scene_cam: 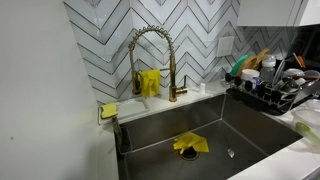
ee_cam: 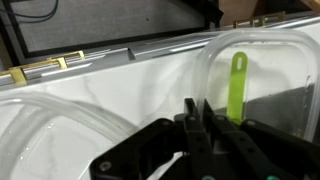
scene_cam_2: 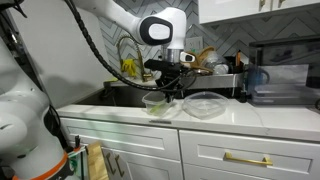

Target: Remove the lunchbox from the sink, put it on the counter, remove the lunchbox from the drying rack put it on the counter, put the lunchbox with a spoon in it in the lunchbox on the right and put them in the sink

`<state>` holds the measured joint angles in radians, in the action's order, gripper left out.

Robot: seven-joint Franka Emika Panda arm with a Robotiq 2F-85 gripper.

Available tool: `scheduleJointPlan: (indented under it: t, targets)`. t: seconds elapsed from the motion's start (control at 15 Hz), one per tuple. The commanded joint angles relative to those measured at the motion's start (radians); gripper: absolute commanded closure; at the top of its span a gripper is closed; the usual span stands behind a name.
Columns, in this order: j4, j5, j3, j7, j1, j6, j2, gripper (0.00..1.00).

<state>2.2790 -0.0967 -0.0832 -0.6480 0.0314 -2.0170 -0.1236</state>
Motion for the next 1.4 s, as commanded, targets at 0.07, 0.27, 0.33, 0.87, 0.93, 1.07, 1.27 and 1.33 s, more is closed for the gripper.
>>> scheduleJointPlan:
  t: [0.07, 0.27, 0.33, 0.87, 0.93, 1.07, 1.27, 1.33]
  targets:
    - [-0.009, 0.109, 0.010, -0.010, -0.002, 0.062, -0.111, 0.98]
    - [-0.025, 0.180, -0.009, -0.001, 0.014, 0.094, -0.183, 0.98]
    - [-0.026, 0.195, -0.019, 0.012, 0.023, 0.089, -0.198, 0.98]
    - [-0.048, 0.183, -0.092, 0.096, 0.060, 0.028, -0.199, 0.93]
    - [-0.048, 0.183, -0.093, 0.103, 0.061, 0.025, -0.197, 0.98]
    - [-0.066, 0.166, -0.107, 0.121, 0.070, 0.034, -0.170, 0.98]
    - [-0.092, 0.111, -0.140, 0.143, 0.077, 0.036, -0.140, 0.98]
    - [-0.101, 0.092, -0.150, 0.156, 0.080, 0.028, -0.125, 0.98]
